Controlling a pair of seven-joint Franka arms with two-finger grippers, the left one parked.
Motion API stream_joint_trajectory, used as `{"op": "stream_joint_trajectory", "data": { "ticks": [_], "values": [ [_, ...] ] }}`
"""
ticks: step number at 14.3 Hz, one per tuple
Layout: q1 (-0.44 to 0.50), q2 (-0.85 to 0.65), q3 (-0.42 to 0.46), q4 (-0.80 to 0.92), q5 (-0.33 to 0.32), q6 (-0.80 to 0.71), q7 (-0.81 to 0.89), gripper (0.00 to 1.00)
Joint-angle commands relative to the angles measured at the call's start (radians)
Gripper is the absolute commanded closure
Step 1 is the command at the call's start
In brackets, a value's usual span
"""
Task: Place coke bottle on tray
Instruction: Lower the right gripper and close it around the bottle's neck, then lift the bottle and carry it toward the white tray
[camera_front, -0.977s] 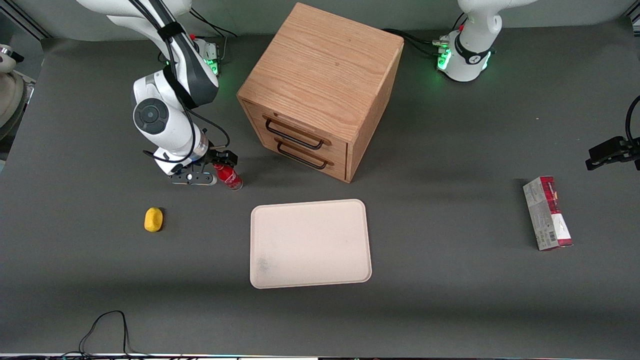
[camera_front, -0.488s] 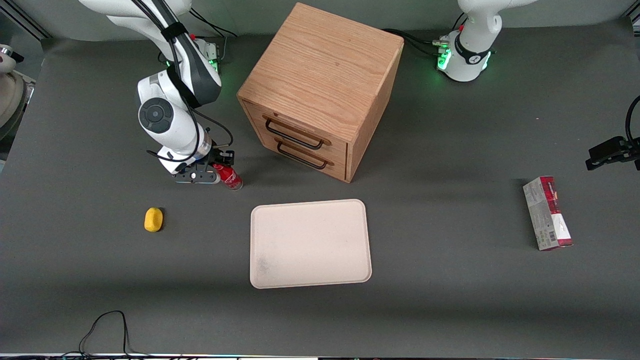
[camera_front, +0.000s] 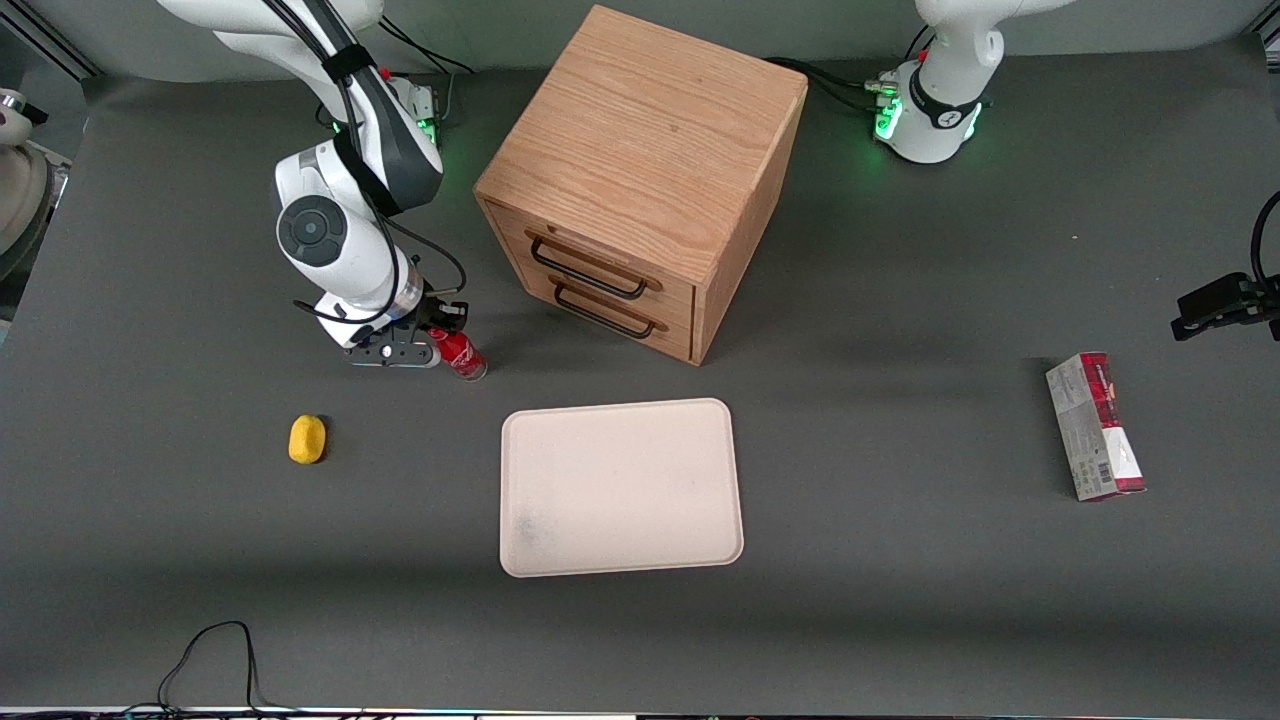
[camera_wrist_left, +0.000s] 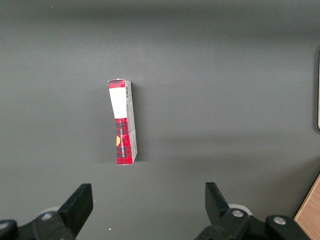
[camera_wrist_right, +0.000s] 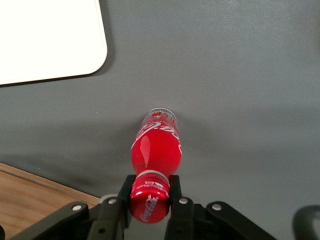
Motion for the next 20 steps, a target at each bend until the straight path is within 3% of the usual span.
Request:
{"op": "stream_joint_trajectory", "data": {
  "ticks": [1, 10, 17, 20],
  "values": [
    [0.01, -0.016, -0.01, 0.031, -0.013, -0.043, 0.008, 1.0],
    [-0.002, 0.002, -0.089, 0.425, 0.001, -0.48, -0.012, 1.0],
    [-0.036, 0.186, -0.095, 0.904, 0.039, -0.845, -0.012, 1.0],
    [-0.036, 0.273, -0.095, 1.071, 0.038, -0.932, 0.001, 1.0]
  ]
}}
